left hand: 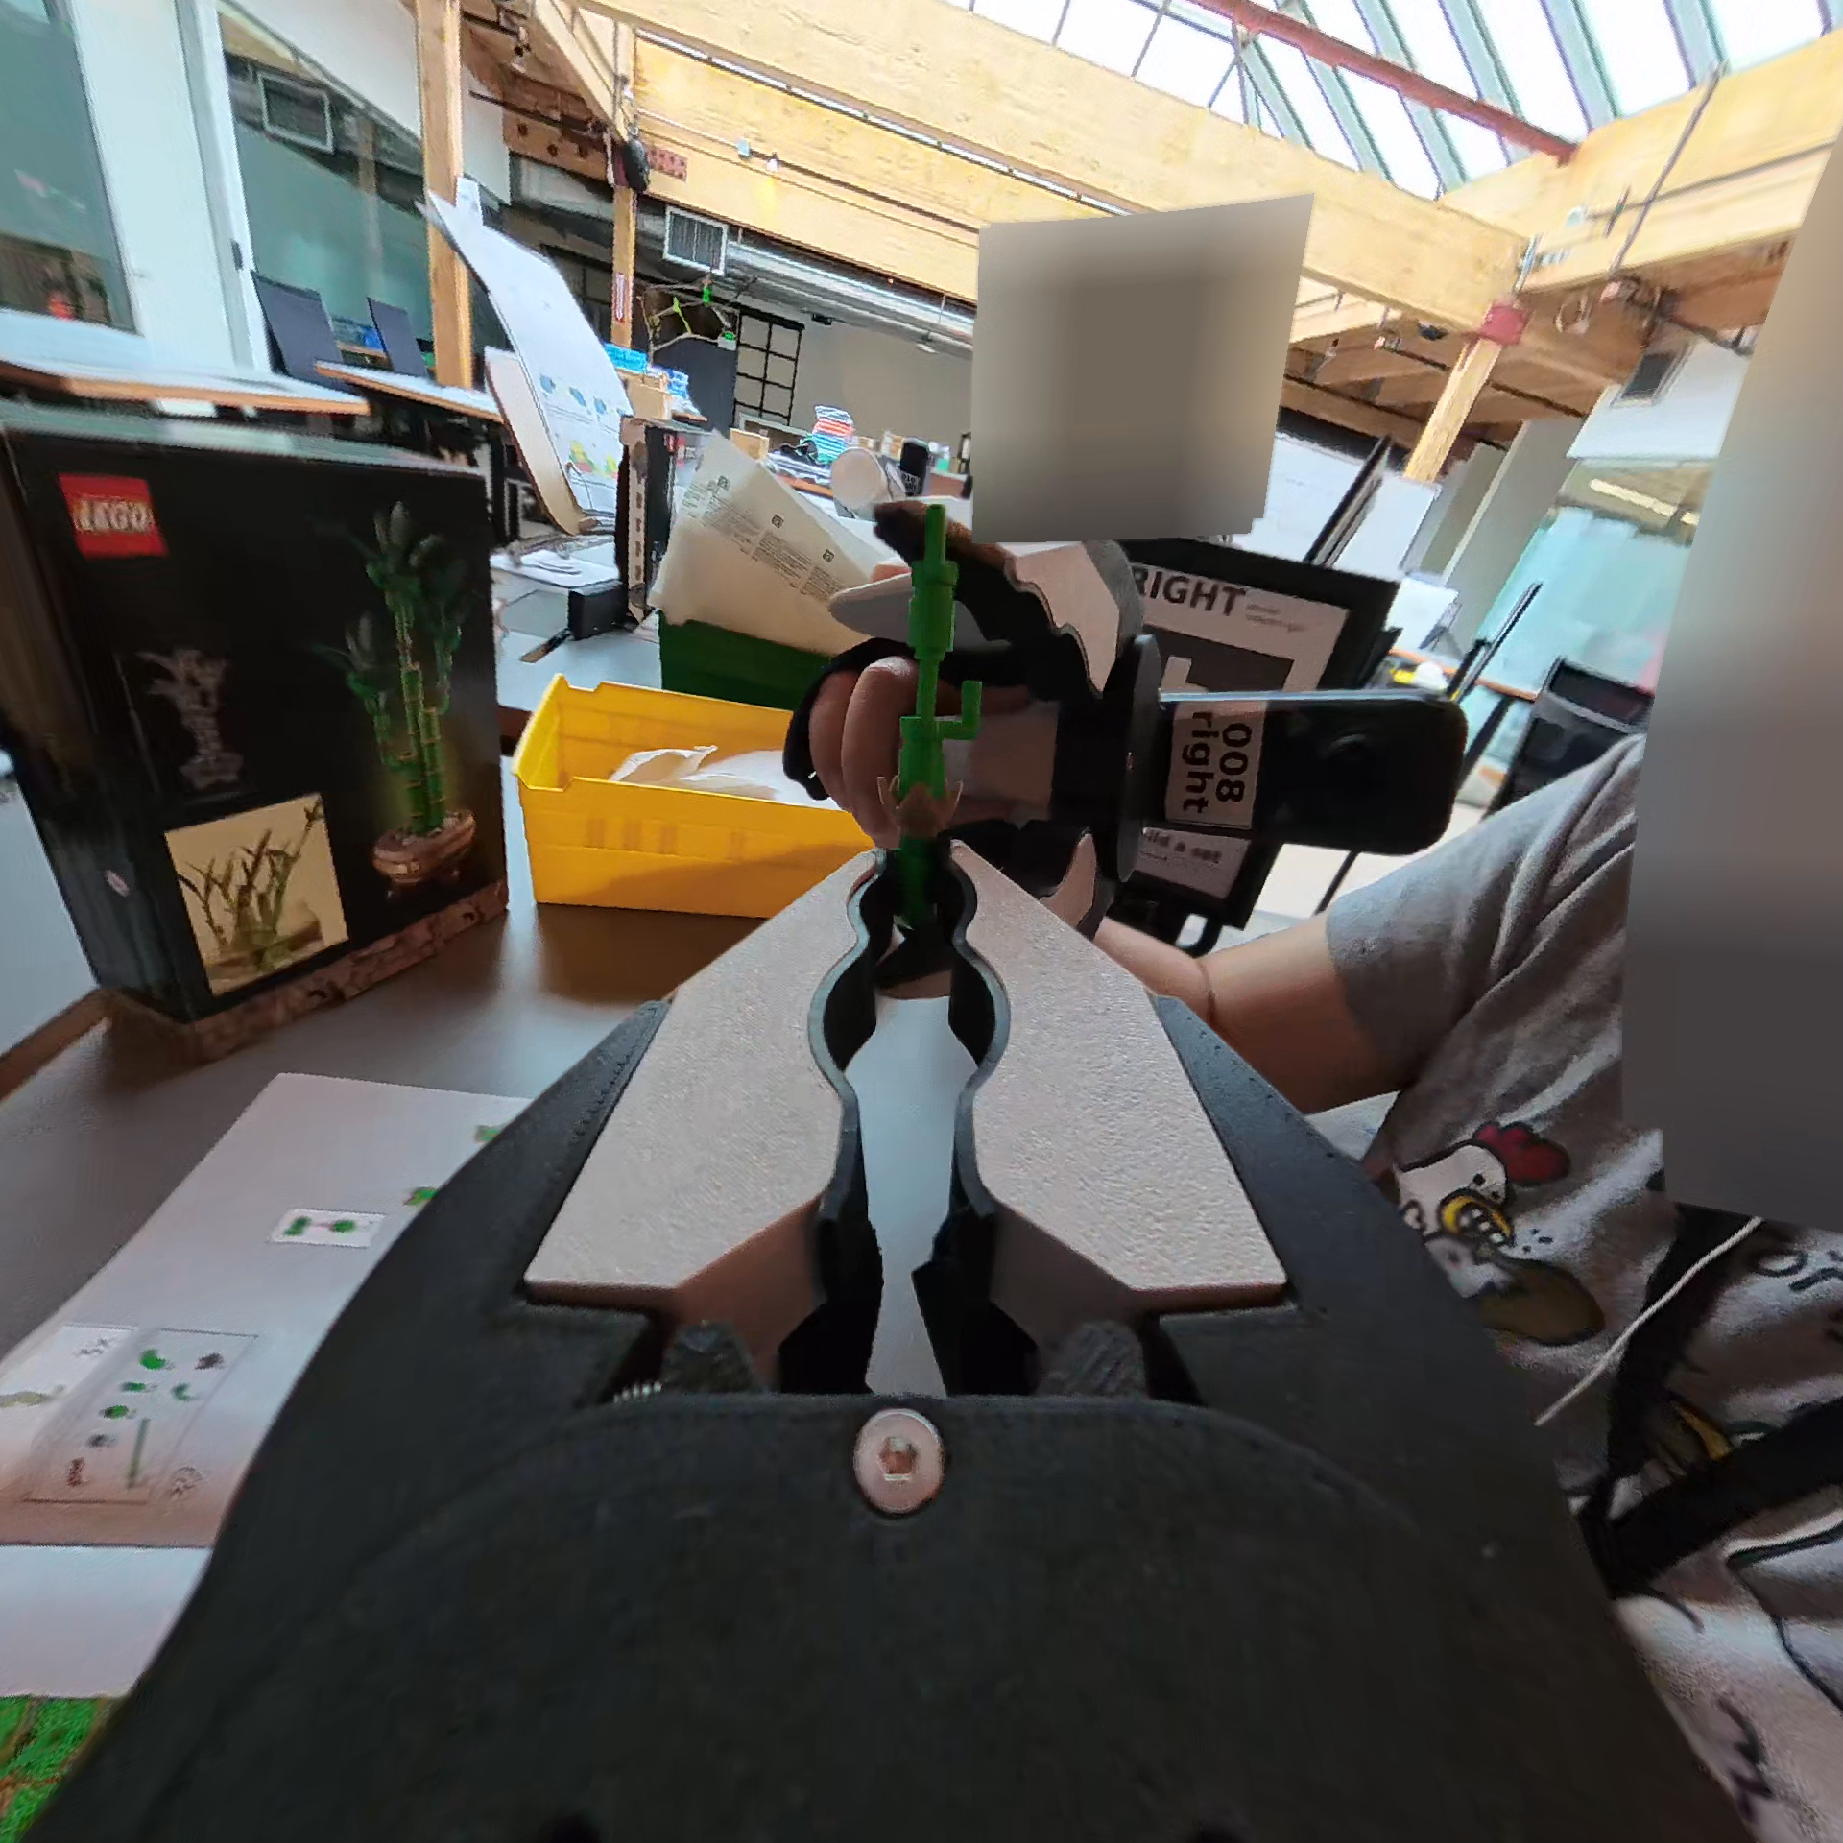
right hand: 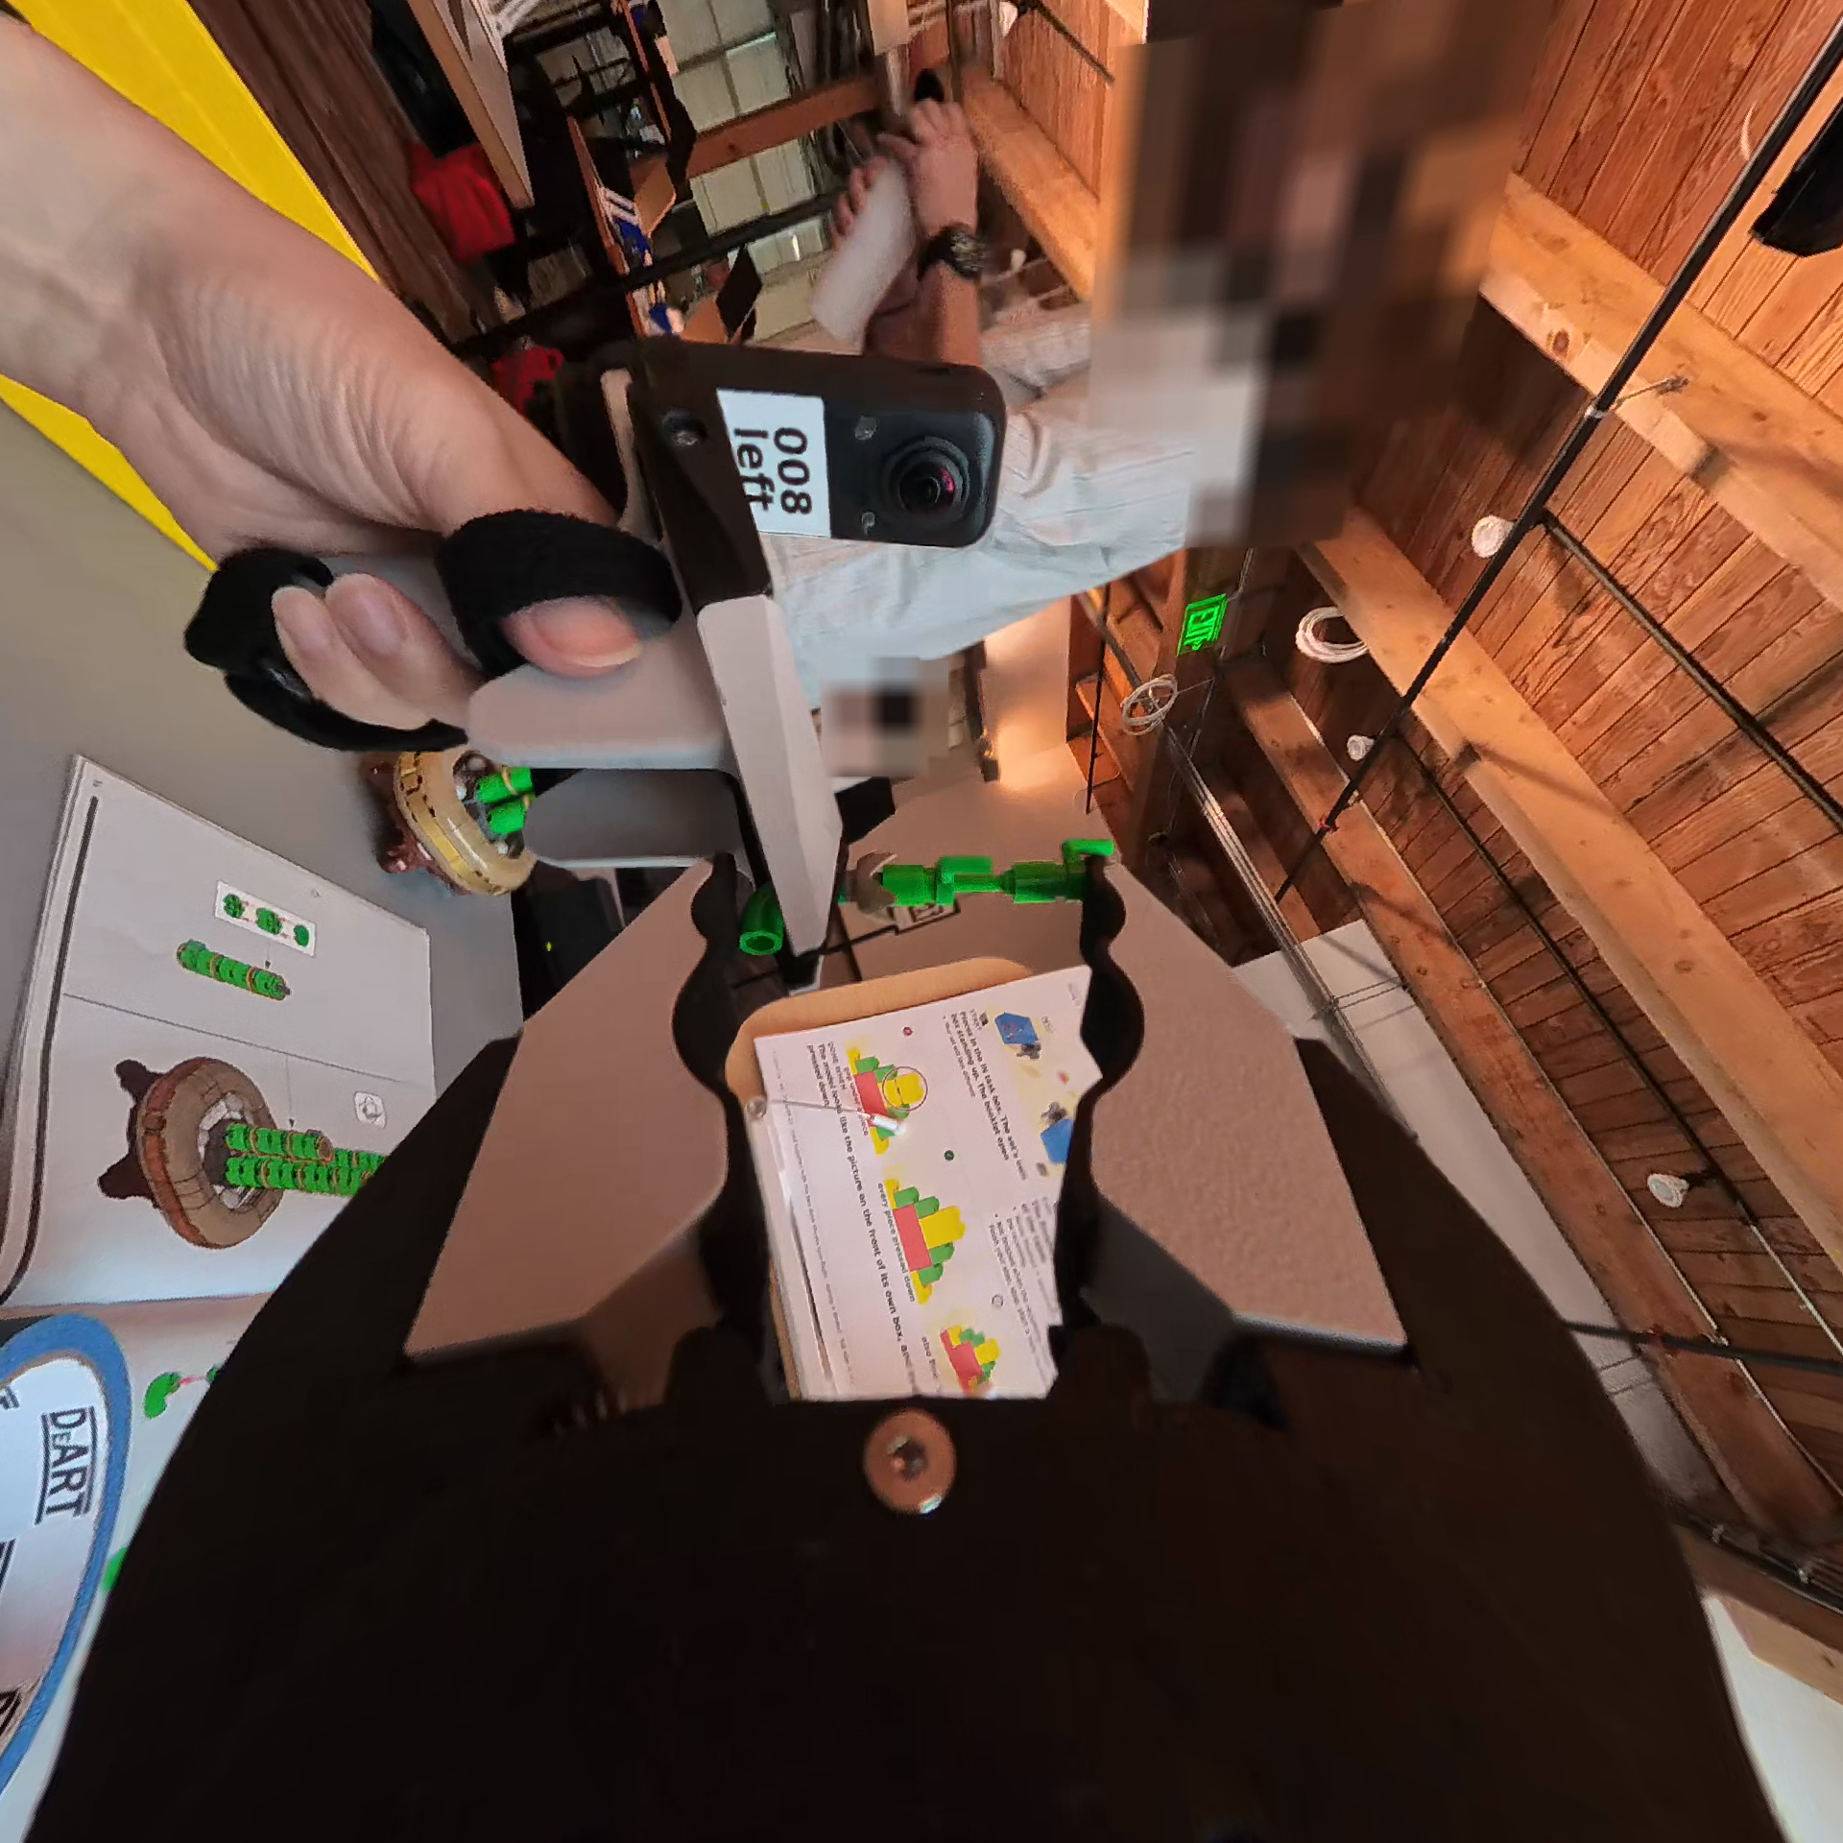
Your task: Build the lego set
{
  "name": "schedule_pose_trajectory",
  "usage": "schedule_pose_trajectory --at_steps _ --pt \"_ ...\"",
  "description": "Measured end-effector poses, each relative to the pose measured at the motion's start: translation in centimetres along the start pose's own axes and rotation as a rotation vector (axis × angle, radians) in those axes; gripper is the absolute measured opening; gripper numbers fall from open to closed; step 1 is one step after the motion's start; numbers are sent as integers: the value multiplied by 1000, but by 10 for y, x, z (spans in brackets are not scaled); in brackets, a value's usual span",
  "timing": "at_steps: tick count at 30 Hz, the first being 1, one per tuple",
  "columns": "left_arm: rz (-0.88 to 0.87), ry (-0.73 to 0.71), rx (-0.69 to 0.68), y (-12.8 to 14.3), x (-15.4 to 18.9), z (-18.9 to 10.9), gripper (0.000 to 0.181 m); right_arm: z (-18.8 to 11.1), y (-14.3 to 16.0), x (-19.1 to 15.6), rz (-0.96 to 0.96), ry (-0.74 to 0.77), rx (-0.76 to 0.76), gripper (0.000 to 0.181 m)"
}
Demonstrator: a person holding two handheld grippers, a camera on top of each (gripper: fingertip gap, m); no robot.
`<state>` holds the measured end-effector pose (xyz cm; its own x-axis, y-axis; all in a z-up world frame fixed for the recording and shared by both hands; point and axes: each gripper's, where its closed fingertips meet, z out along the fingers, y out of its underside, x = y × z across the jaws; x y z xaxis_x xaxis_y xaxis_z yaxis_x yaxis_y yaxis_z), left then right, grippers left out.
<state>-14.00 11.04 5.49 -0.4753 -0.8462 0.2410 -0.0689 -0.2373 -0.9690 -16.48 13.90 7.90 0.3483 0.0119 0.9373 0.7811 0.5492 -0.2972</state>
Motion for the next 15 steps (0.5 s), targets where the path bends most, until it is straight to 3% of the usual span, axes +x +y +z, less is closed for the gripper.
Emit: schedule_pose_trajectory --at_steps 9,15 --pt "359 -92 -16 -13 24 -1 5 -9 -27 21 -82 141 73 77" --pt "504 -71 6 -18 42 -2 5 -16 -47 23 -183 183 105 70"
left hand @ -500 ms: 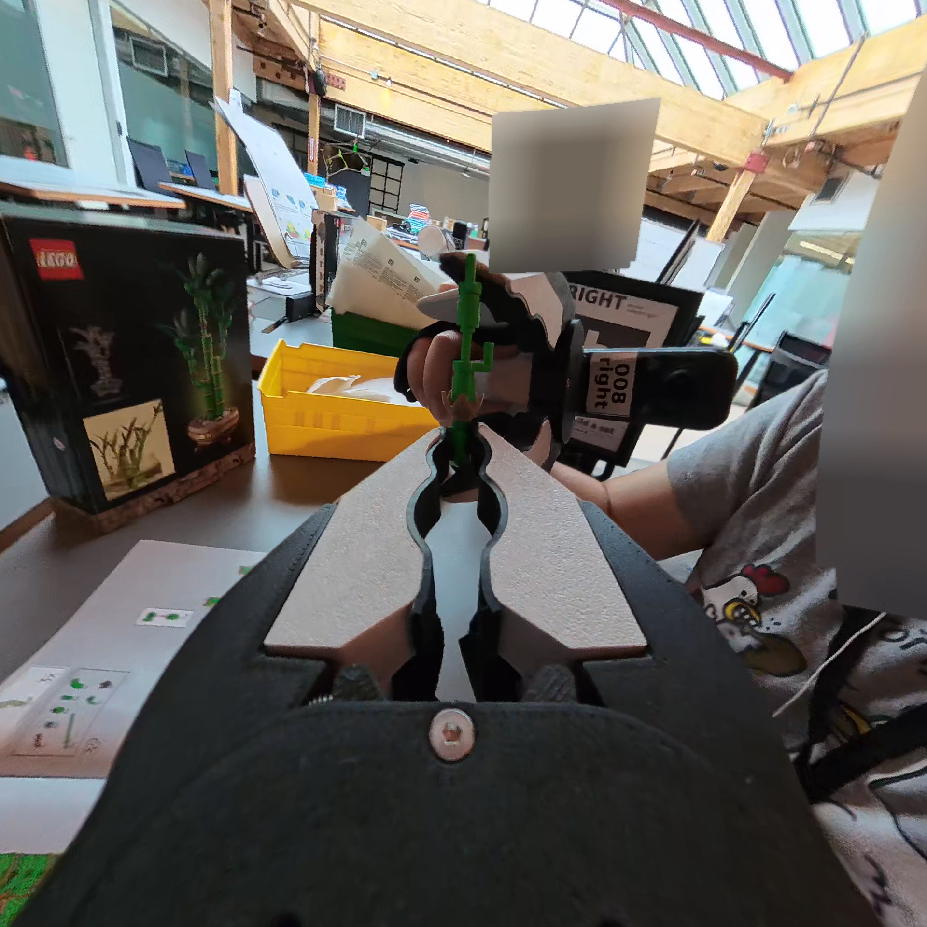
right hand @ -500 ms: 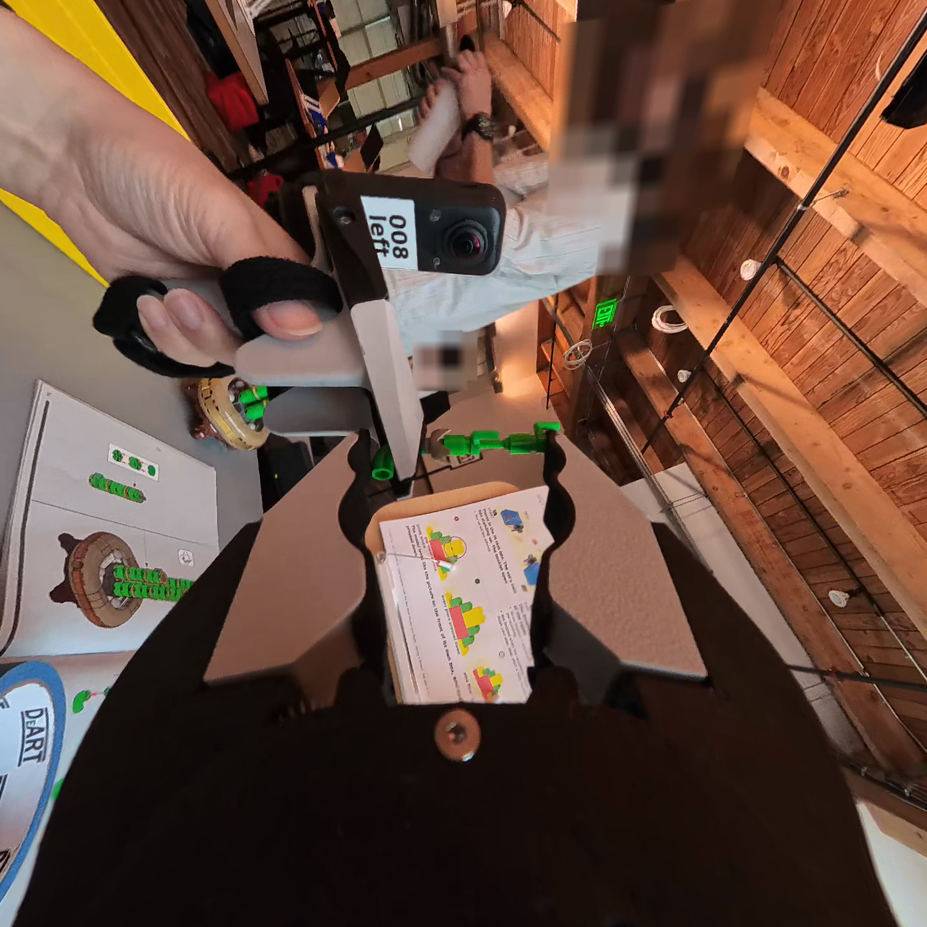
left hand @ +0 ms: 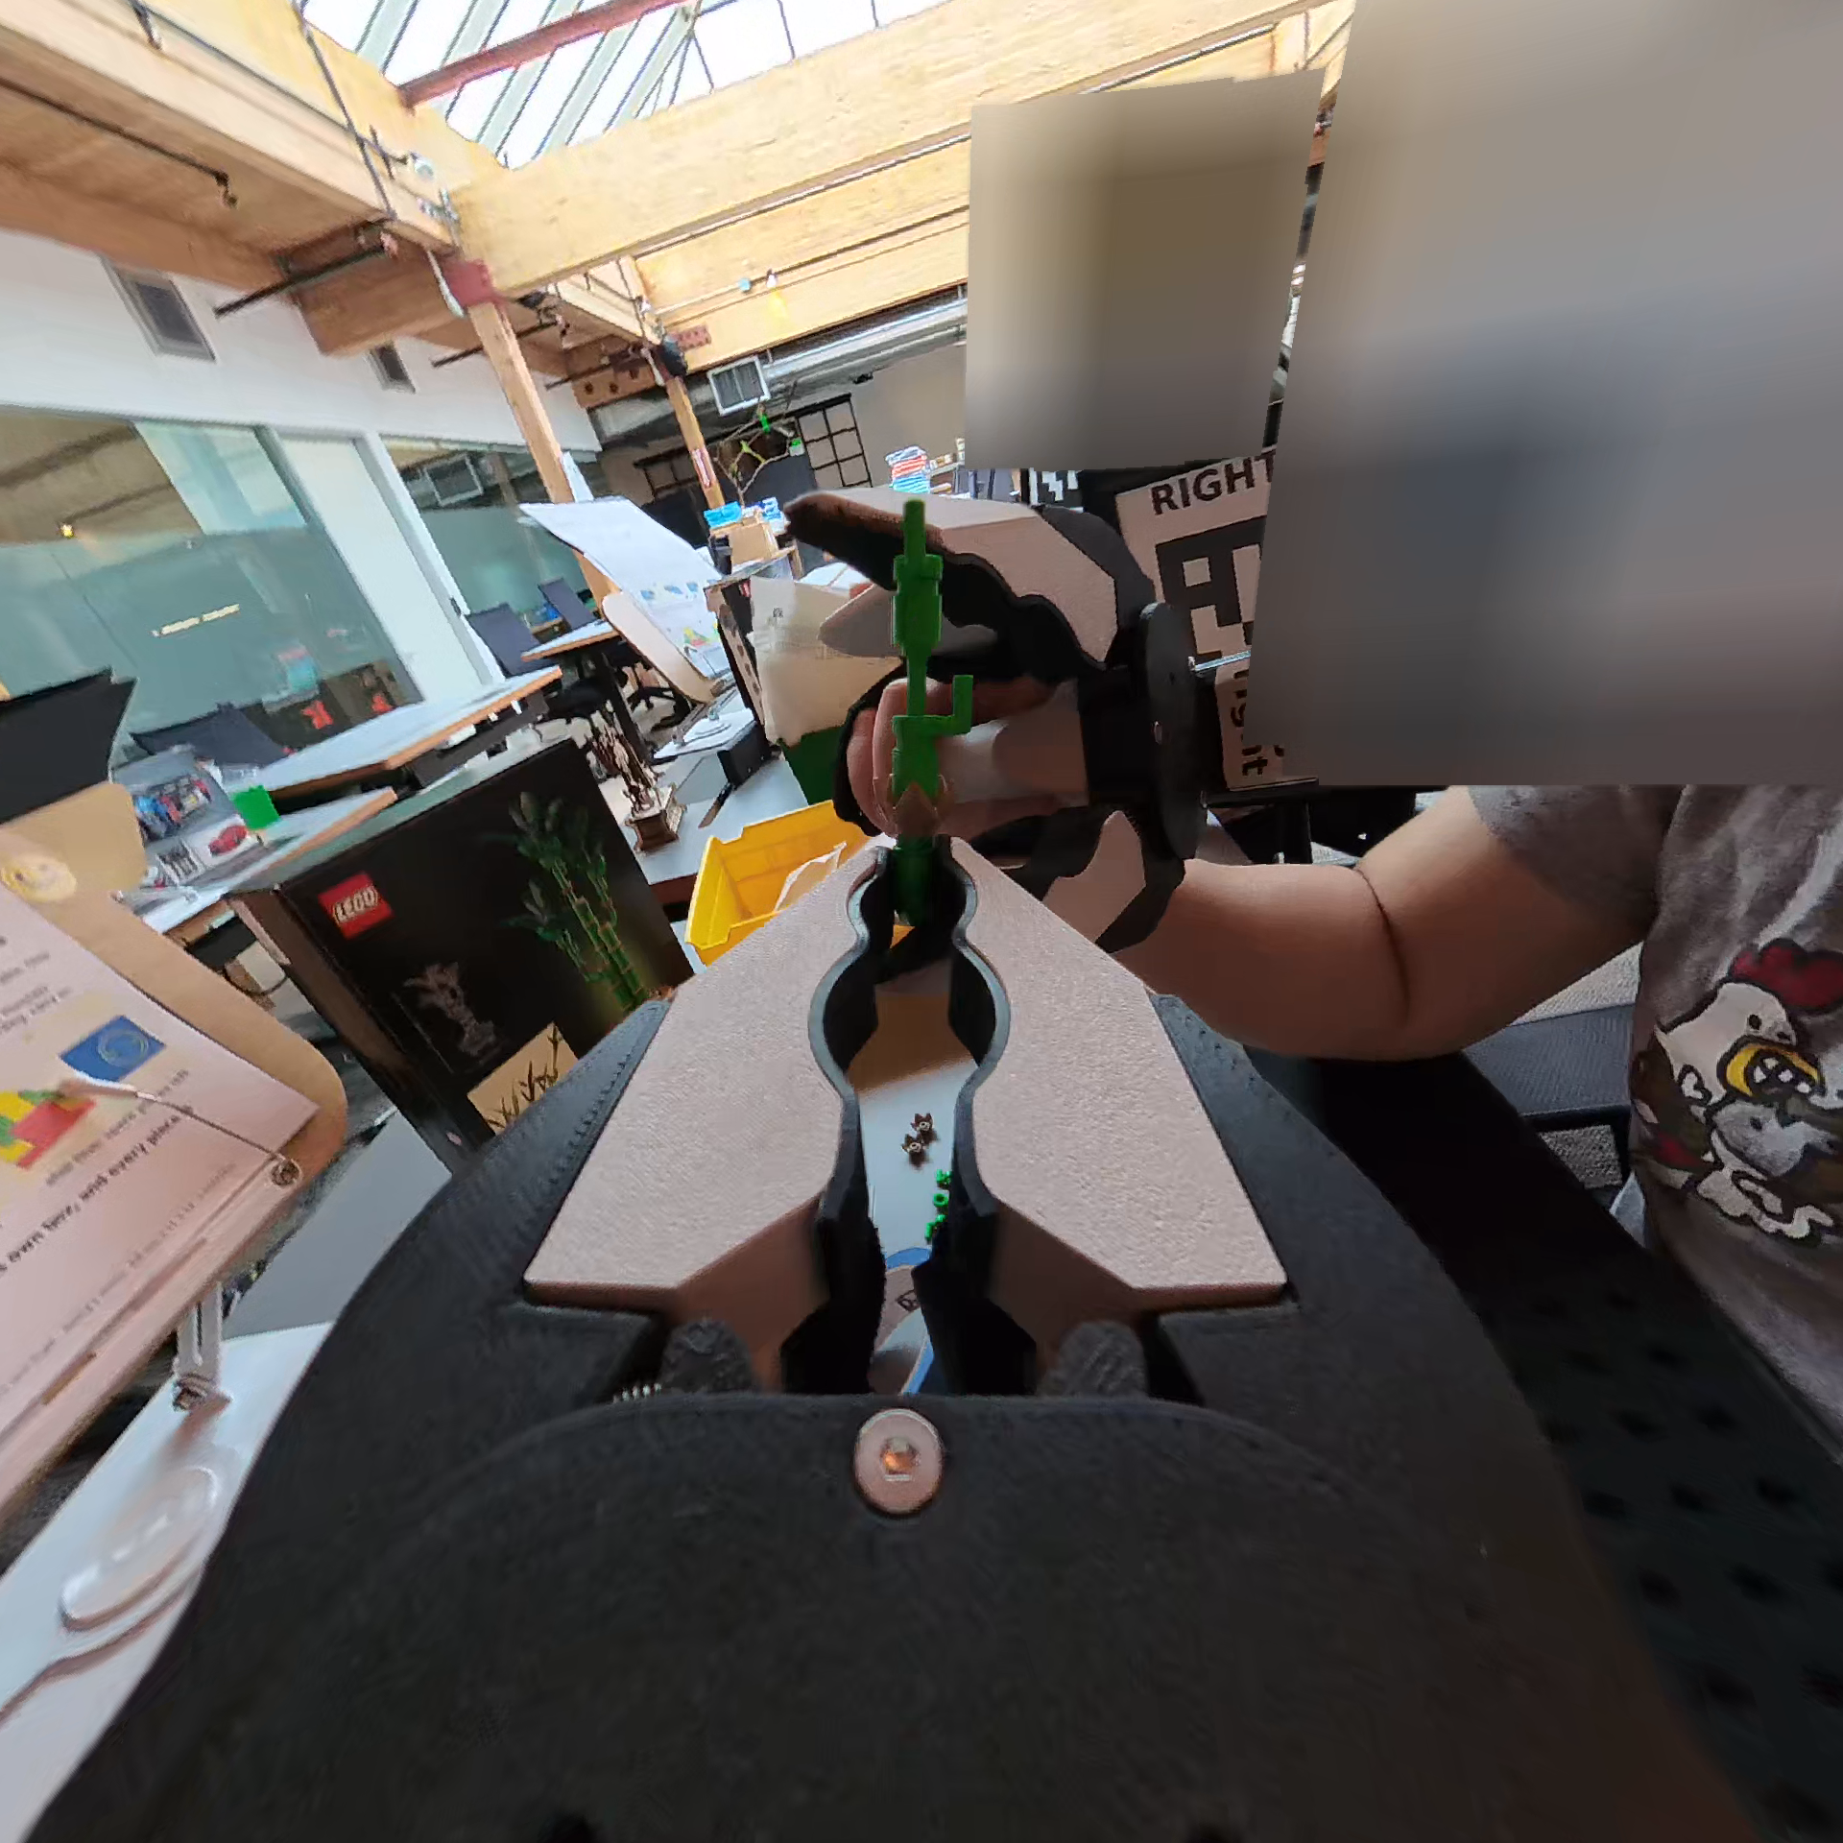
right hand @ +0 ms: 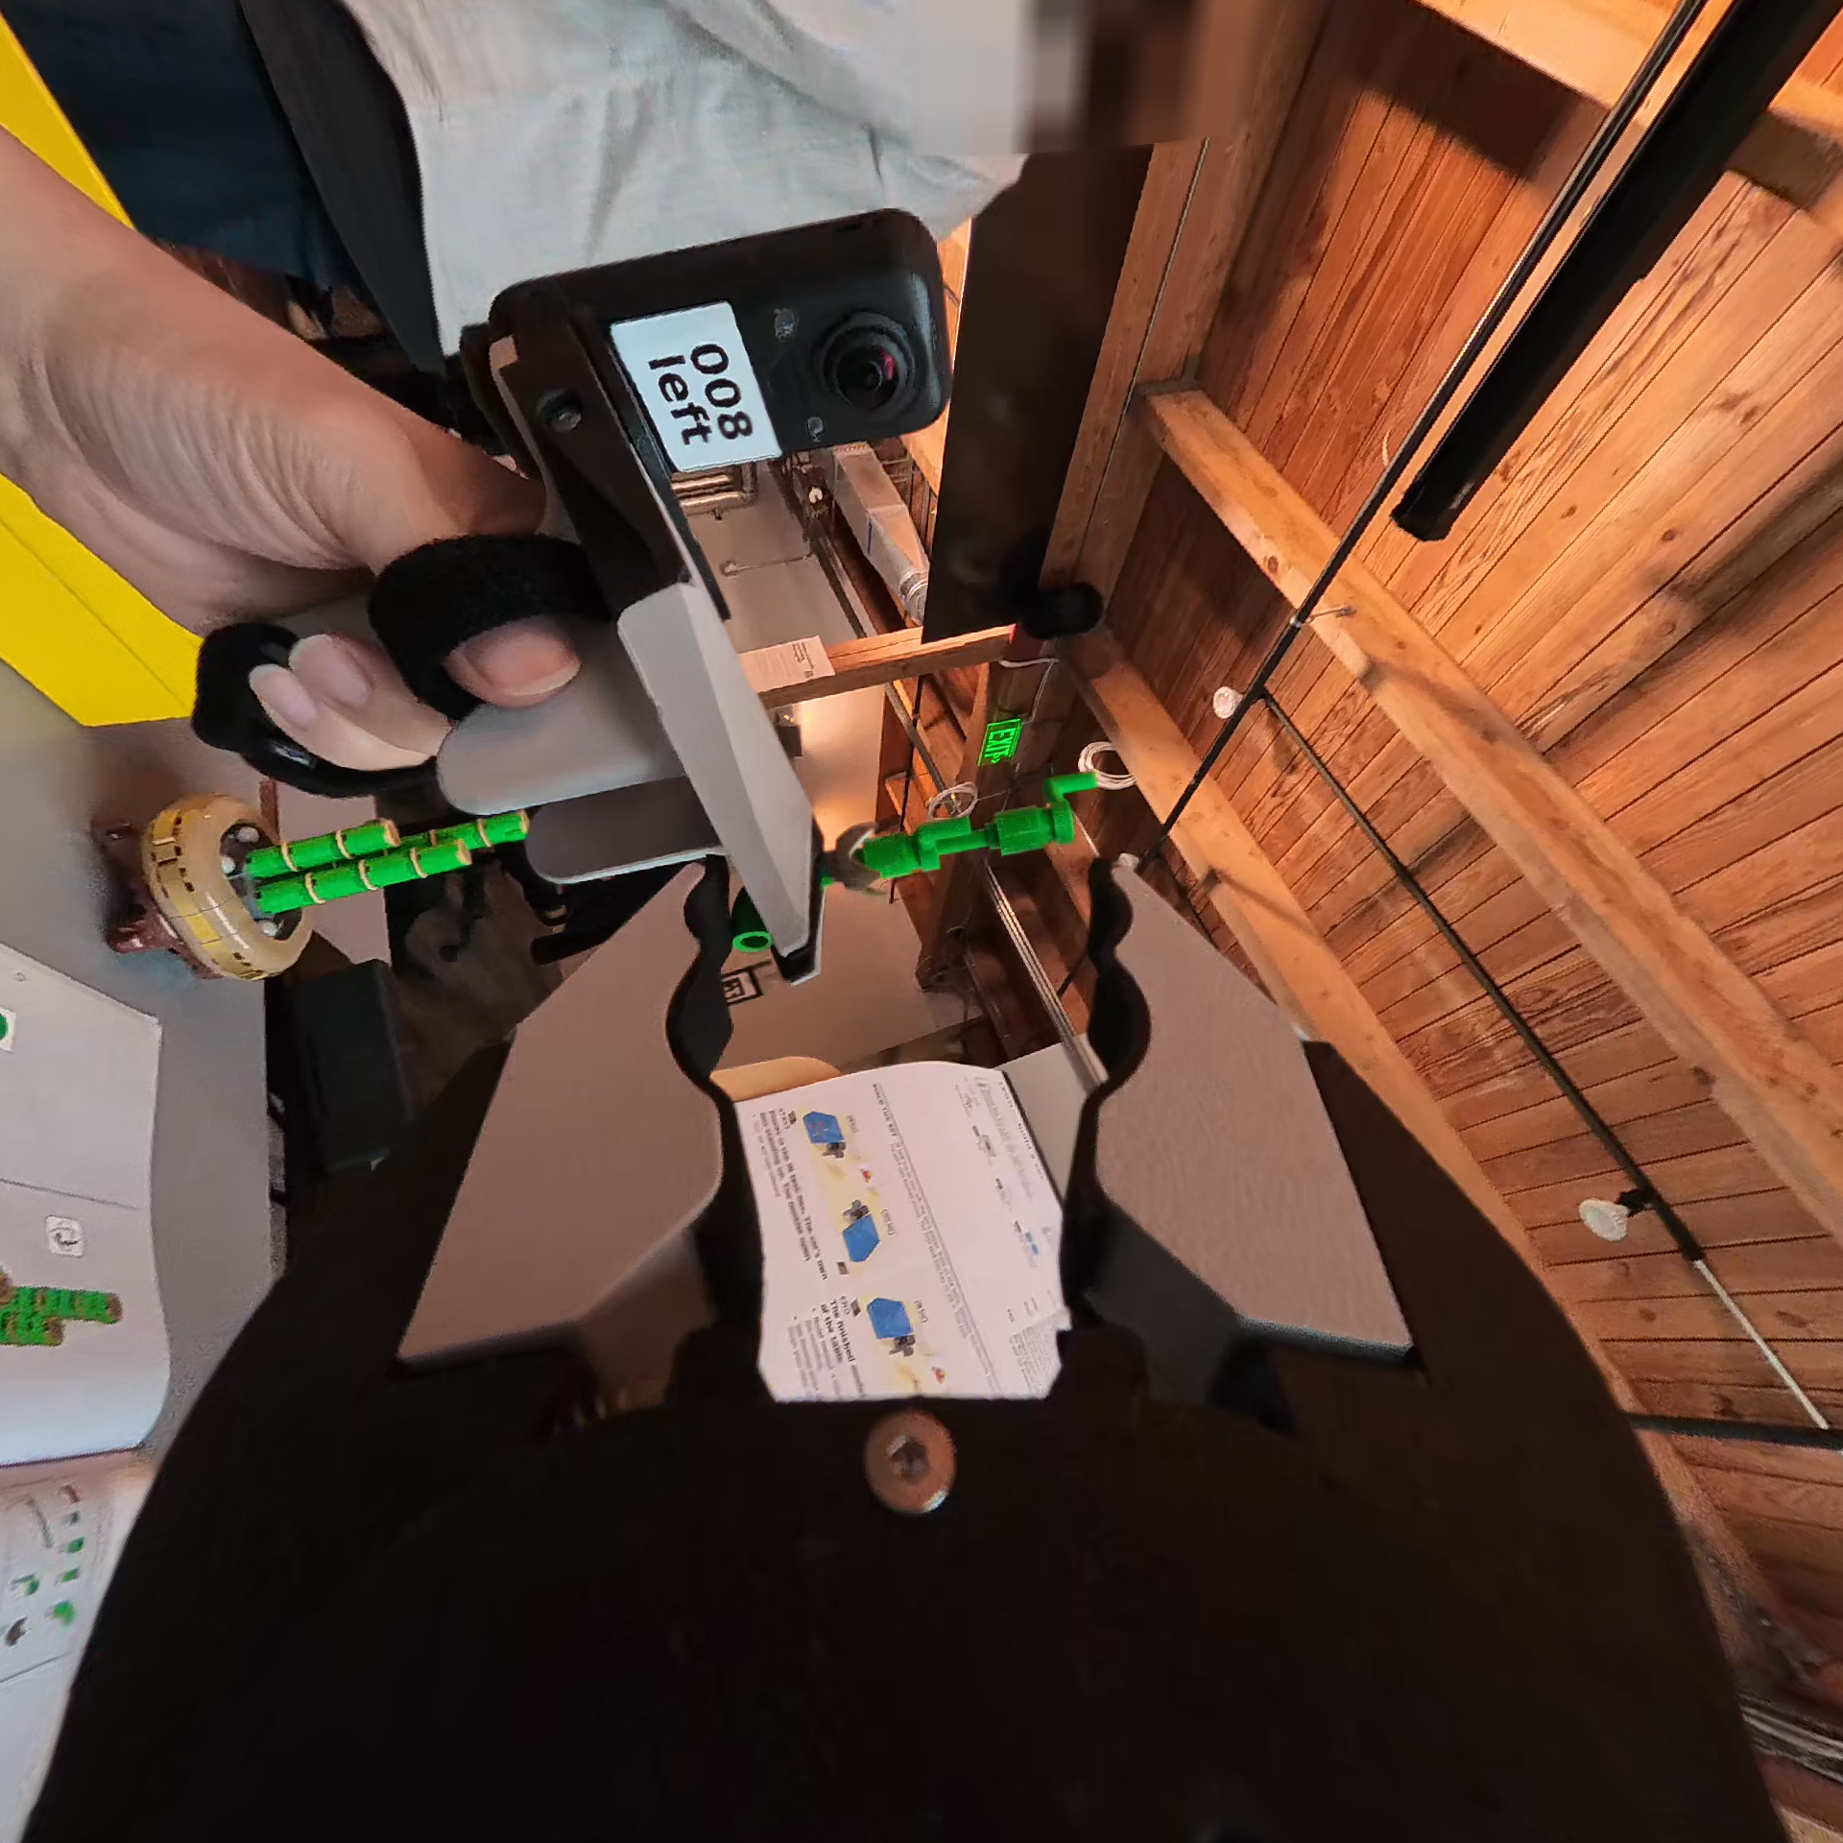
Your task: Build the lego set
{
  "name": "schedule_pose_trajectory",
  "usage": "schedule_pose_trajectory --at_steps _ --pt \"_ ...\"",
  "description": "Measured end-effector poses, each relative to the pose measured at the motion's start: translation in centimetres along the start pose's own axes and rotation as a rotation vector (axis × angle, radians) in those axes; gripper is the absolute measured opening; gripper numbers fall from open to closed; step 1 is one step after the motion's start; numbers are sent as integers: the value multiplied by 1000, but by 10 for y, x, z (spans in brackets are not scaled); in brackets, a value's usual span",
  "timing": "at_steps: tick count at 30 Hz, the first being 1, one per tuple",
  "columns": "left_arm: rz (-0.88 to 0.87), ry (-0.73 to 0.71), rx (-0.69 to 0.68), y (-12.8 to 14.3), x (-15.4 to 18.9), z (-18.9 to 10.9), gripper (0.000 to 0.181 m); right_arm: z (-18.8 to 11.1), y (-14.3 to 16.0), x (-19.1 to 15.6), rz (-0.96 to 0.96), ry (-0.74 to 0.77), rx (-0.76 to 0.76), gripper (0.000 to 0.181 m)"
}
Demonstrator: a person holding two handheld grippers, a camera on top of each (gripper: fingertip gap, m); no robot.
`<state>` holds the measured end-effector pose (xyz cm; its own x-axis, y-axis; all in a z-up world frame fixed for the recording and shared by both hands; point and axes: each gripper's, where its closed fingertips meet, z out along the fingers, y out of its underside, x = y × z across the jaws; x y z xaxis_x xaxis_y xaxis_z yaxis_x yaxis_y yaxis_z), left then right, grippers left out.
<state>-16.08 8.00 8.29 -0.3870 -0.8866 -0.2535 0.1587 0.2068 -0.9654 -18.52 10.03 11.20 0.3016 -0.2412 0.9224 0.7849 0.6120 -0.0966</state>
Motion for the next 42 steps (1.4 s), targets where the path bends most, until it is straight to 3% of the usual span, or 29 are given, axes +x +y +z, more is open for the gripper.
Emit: schedule_pose_trajectory --at_steps 9,17,23,29,42 --pt "18 -10 -15 -1 1 -2 5 1 -6 0 -69 4 -2 71" --pt "-325 -130 -164 31 -34 -3 5 13 40 -26 159 -192 -243 67" --pt "-565 -175 -210 46 -44 -8 5 15 58 -41 306 -269 -330 66" --pt "-590 -228 -273 56 -48 -10 6 20 63 -51 417 -282 -357 65" --pt "-572 -304 -419 73 -49 -18 6 24 66 -66 459 -316 -406 65"
